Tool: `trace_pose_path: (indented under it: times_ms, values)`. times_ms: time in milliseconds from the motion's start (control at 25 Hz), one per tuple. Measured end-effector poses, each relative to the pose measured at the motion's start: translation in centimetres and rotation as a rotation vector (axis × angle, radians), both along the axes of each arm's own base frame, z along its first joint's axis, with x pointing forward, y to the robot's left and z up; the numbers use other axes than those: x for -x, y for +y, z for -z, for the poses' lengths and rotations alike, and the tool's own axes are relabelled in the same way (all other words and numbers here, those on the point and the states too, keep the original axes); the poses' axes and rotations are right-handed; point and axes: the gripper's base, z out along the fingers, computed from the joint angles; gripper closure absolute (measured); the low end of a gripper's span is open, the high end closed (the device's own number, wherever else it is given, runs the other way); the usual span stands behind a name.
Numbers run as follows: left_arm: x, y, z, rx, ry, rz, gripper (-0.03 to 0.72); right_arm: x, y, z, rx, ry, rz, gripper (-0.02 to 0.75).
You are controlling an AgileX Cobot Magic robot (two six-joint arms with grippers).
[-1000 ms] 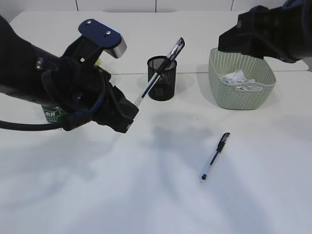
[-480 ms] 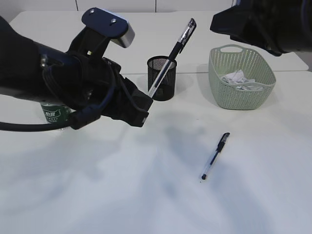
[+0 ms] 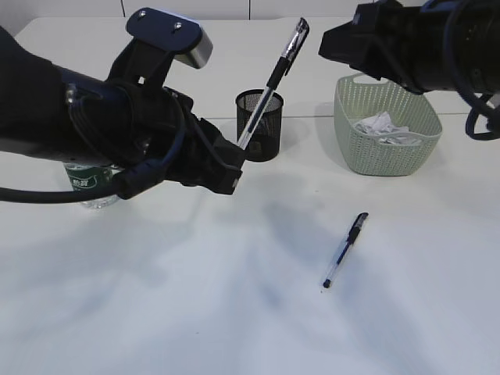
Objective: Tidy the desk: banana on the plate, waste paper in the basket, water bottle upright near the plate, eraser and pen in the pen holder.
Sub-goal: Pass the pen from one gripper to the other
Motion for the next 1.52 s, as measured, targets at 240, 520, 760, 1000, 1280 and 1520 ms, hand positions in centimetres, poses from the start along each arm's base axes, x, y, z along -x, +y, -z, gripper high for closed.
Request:
trace_pose_path:
  times_ms: [240, 520, 760, 1000, 1280, 1520]
  values:
    - [0.0, 0.0, 0.0, 0.003, 0.002, -0.002, 0.653, -0.8, 0.6, 0.9, 0.028, -0.033, -0.047, 0.381]
    - [0.0, 0.0, 0.0, 0.004, 0.003, -0.002, 0.653, -0.6, 1.2, 1.0, 0.025, -0.057, -0.126, 0.381]
    - [0.0, 0.0, 0.0, 0.004, 0.001, -0.003, 0.653, -0.8, 1.3, 0.4, 0.020, -0.077, -0.128, 0.381]
    - [0.0, 0.0, 0.0, 0.004, 0.001, -0.003, 0.653, -1.0, 1.4, 0.2, 0.020, -0.081, -0.128, 0.381]
    - [0.0, -0.1, 0.0, 0.005, 0.000, -0.002, 0.653, -2.2, 1.8, 0.4, 0.022, -0.077, -0.132, 0.381]
    - [0.6, -0.7, -0.1, 0.008, -0.009, 0.018, 0.653, -2.6, 2.3, 0.9, 0.010, -0.063, -0.166, 0.392]
